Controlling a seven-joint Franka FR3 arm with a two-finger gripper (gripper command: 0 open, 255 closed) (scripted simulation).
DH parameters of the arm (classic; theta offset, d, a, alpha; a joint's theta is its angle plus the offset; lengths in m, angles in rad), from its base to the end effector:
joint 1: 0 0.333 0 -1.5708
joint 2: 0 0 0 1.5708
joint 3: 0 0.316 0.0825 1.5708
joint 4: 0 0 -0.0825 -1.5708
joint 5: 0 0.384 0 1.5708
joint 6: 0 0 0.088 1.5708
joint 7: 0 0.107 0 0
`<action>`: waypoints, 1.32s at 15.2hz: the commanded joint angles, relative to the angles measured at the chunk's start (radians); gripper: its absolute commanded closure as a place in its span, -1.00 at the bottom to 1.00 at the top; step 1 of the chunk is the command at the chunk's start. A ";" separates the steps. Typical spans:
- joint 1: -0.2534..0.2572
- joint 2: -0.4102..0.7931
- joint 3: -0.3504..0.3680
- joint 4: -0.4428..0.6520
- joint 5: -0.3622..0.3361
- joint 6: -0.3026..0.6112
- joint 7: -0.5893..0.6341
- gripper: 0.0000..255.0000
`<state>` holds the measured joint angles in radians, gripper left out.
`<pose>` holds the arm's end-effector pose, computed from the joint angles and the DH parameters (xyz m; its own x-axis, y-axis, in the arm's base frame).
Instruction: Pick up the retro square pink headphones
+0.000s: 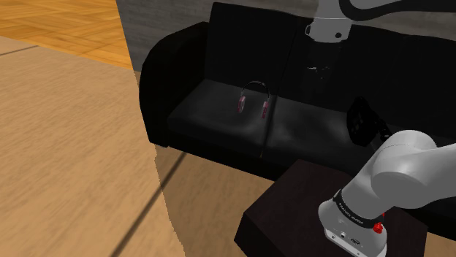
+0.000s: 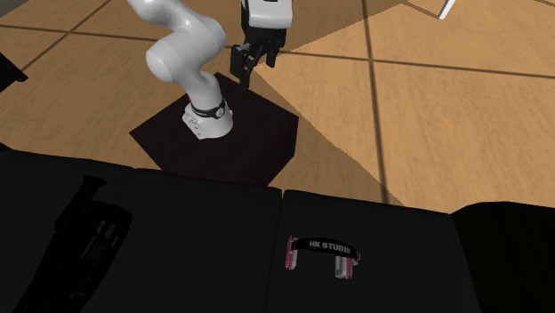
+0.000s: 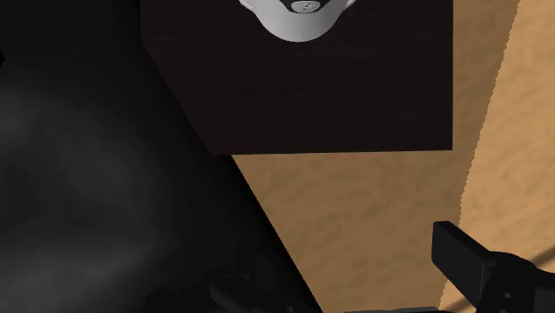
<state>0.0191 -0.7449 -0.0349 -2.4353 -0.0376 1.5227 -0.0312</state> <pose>0.3064 -0.0110 0.5370 0.9855 0.0269 -0.1675 0.0287 -0.9996 0.0084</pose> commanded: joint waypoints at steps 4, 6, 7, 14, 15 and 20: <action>-0.004 0.099 -0.043 0.037 -0.032 0.067 -0.069 -1.00; -0.006 0.169 -0.070 0.068 -0.048 0.109 -0.114 -1.00; -0.006 0.205 -0.083 0.086 -0.054 0.129 -0.137 -1.00; -0.005 0.465 -0.161 0.247 -0.065 0.241 -0.293 -1.00; -0.005 0.503 -0.170 0.276 -0.062 0.253 -0.316 -1.00; -0.012 0.699 -0.203 0.437 -0.033 0.293 -0.429 -1.00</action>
<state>0.0106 -0.0923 -0.2298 -2.0409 -0.0776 1.8101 -0.4319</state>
